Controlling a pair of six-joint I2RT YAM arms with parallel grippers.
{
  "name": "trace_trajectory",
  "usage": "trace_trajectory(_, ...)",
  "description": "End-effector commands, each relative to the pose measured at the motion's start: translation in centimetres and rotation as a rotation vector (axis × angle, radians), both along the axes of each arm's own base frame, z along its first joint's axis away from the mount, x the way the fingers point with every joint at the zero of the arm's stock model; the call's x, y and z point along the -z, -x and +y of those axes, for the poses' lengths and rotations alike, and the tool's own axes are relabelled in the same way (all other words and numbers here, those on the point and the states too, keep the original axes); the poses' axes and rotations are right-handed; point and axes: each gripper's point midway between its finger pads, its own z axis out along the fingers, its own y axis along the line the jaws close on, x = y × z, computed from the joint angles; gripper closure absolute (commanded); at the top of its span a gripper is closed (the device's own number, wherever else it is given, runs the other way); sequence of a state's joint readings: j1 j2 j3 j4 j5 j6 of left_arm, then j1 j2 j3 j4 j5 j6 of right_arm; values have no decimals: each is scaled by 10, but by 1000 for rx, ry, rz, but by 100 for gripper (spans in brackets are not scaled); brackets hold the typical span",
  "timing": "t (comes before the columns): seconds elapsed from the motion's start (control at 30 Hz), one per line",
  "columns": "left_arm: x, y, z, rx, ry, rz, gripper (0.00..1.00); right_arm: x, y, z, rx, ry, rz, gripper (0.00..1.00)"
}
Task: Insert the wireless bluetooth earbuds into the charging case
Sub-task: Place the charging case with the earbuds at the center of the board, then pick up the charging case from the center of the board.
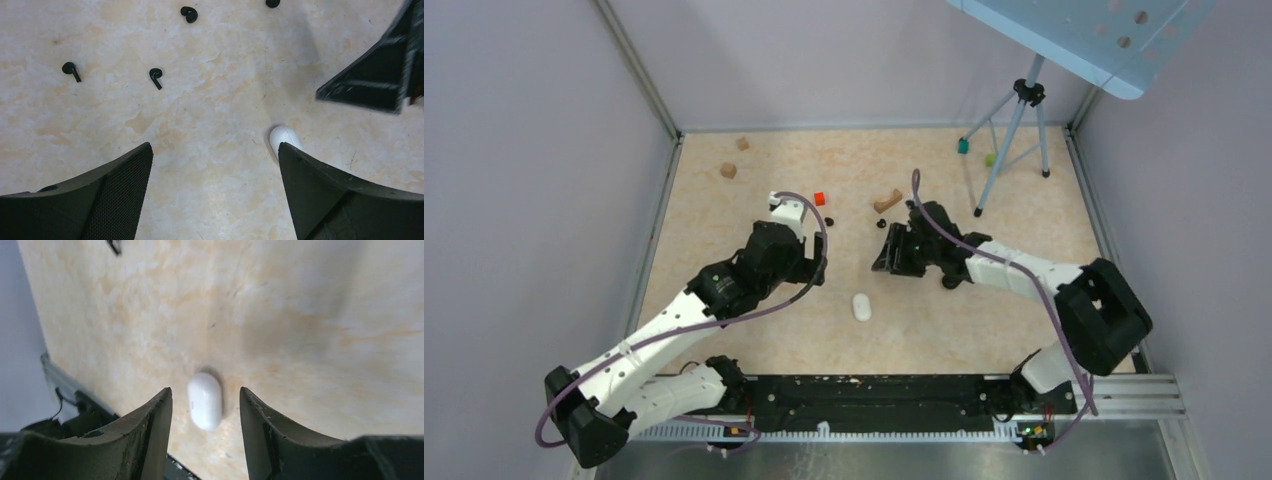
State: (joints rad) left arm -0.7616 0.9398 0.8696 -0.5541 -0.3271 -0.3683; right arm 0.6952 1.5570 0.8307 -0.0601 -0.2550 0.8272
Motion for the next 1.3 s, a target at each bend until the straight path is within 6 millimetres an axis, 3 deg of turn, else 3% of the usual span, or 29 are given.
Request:
trace_trajectory(0.0, -10, -7, -5, -4, 28, -25, 1, -27, -26, -103, 173, 361, -130, 50)
trace_trajectory(0.07, -6, -7, -9, 0, 39, -12, 1, -33, -26, -146, 312, 414, -138, 50)
trace_trajectory(0.13, -2, -7, -14, 19, 51, -3, 1, -27, -19, -187, 462, 468, -99, 50)
trace_trajectory(0.2, -2, -7, -20, 43, 70, -9, 1, -15, -7, -214, 569, 499, -38, 49)
trace_trajectory(0.23, -3, -8, -22, 48, 78, -15, 1, -10, -2, -219, 592, 506, -22, 49)
trace_trajectory(0.37, -5, -13, -29, 66, 77, -22, 1, 8, 9, -218, 620, 494, 53, 48)
trace_trajectory(0.53, -3, -14, -30, 71, 66, -11, 1, 22, 0, -205, 616, 461, 94, 47)
trace_trajectory(0.87, -6, -10, -27, 68, 76, -20, 1, 23, -27, -182, 574, 396, 76, 49)
trace_trajectory(1.07, -6, -9, -25, 71, 75, -24, 1, 18, -37, -179, 567, 384, 42, 49)
trace_trajectory(1.17, -6, -9, -25, 73, 73, -28, 1, 10, -42, -177, 566, 361, 15, 48)
trace_trajectory(1.27, -6, -8, -24, 73, 73, -29, 1, 5, -46, -176, 590, 344, 2, 39)
